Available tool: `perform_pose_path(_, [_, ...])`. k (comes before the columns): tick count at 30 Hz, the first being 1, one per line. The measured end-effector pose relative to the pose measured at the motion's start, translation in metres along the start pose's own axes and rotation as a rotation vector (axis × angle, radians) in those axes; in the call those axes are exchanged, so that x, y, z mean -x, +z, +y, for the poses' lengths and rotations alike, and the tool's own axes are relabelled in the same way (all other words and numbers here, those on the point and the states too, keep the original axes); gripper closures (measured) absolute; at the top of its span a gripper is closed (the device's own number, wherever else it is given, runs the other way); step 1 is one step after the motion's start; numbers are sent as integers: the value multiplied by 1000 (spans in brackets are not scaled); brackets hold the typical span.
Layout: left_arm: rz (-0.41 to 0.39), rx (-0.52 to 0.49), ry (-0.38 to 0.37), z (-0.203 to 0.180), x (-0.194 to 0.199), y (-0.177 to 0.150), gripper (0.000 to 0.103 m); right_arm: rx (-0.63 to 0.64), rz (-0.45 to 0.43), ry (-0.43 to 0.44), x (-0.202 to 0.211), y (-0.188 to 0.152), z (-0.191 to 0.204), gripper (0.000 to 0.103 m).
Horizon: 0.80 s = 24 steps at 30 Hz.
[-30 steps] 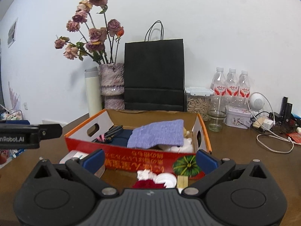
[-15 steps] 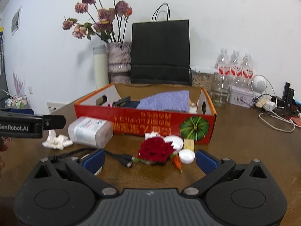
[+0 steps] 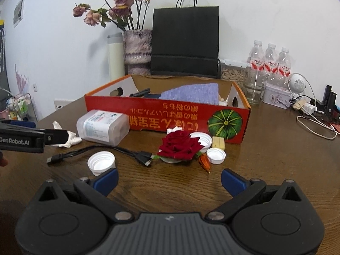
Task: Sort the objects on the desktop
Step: 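Withdraw both grippers from the box toward the remaining table items, then grasp the black USB cable with the left gripper while the right gripper grasps the white bottle cap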
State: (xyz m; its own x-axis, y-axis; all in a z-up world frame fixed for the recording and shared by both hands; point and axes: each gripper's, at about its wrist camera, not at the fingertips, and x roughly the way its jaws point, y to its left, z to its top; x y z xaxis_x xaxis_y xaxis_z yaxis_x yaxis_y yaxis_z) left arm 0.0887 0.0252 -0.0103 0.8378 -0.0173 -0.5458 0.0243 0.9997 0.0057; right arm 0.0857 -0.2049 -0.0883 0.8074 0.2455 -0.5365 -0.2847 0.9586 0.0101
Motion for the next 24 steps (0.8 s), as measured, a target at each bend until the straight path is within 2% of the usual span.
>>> perform_pose_path(12, [20, 2, 21, 24, -9, -3, 0, 71, 55, 75, -19, 2, 34, 0])
perform_pose_path(18, [27, 12, 5, 41, -13, -7, 0, 87, 70, 110, -31, 9, 54, 0])
perform_pose_path(24, [41, 43, -14, 57, -18, -10, 0, 95, 96, 143, -47, 15, 68, 17])
